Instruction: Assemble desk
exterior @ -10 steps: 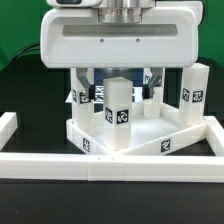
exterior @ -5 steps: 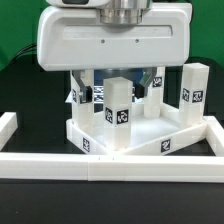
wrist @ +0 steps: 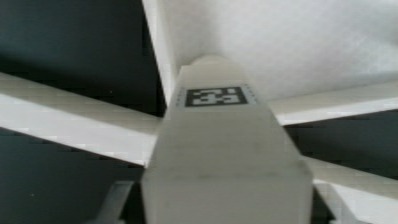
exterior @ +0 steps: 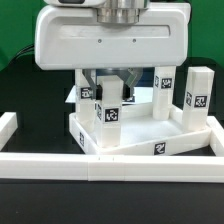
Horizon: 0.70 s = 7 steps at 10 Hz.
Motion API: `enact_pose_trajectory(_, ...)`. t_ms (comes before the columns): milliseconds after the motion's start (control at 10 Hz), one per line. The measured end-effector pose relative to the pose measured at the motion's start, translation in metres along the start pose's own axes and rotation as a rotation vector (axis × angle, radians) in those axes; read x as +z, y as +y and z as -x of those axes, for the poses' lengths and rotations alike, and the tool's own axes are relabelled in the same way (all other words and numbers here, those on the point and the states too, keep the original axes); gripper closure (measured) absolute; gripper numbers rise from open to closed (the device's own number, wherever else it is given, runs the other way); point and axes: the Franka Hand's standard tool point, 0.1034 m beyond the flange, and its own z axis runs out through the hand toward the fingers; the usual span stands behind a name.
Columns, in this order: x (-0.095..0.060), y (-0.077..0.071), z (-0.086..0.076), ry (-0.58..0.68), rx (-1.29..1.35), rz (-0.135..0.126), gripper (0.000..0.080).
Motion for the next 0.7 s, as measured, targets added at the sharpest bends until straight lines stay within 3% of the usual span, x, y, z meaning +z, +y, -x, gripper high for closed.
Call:
enact_pose_trajectory(500, -0.002, 0.013, 0.004, 0.001, 0.376, 0.012, 0.0506)
enact_pose_trajectory(700, -0.003, 0.013, 0.003, 0.003, 0.376, 0.012, 0.0506)
